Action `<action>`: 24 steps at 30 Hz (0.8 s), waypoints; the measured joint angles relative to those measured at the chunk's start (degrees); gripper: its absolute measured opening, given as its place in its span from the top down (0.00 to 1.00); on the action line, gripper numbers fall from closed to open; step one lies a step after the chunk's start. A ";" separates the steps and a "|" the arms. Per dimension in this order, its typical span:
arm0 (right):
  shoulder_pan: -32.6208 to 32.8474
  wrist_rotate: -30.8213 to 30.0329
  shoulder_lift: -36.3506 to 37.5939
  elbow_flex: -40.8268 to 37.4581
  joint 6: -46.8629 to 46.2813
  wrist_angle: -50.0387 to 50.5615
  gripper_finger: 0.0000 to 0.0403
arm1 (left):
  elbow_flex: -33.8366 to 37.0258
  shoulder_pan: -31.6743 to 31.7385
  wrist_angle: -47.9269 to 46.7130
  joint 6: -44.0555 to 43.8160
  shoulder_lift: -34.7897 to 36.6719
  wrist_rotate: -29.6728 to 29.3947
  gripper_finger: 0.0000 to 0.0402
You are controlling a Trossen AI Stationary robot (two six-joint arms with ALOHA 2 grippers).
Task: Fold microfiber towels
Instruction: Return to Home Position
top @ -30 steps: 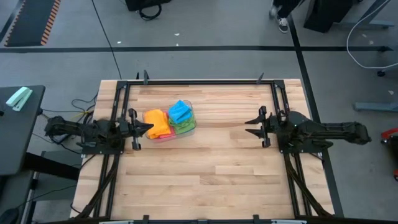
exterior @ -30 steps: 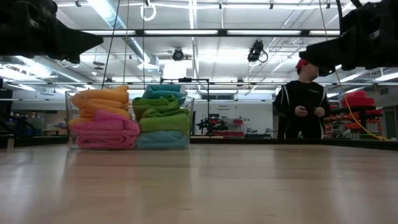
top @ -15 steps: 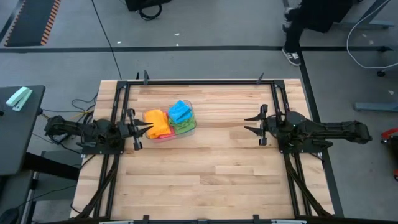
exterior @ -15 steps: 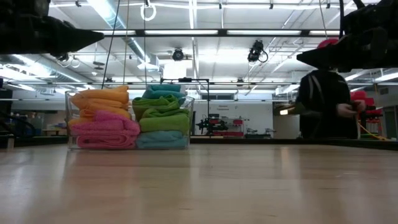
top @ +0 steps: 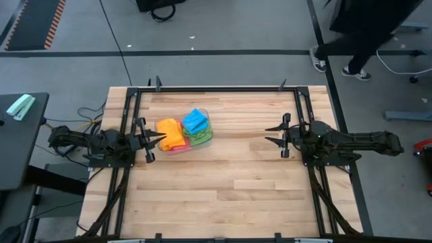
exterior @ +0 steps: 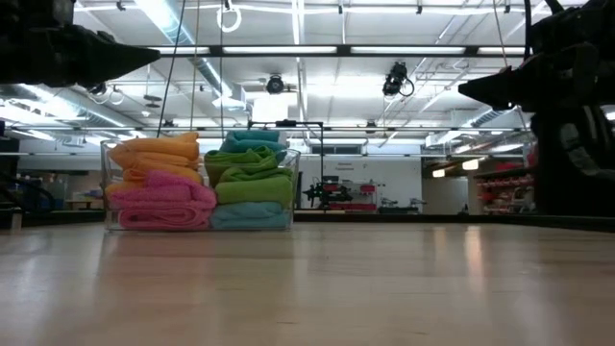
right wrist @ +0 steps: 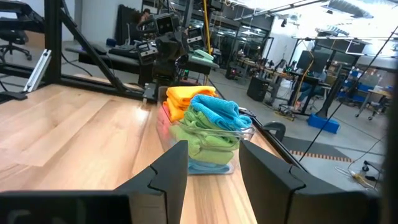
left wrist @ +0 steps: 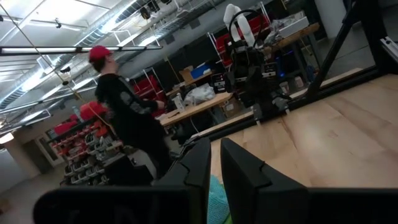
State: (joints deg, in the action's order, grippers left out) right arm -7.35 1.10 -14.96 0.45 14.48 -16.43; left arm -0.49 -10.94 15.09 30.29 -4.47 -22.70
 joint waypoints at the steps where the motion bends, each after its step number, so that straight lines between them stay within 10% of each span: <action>1: 0.00 0.00 0.00 0.00 -0.02 0.00 0.62 | 0.00 0.00 0.00 -0.03 0.00 0.00 0.89; 24: 0.00 -0.02 0.00 0.02 -0.06 0.02 0.62 | 0.02 0.00 0.04 -0.10 0.00 0.00 0.88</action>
State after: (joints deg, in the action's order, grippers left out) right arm -7.35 1.08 -14.96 0.47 14.41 -16.40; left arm -0.47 -10.94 15.14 30.20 -4.47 -22.70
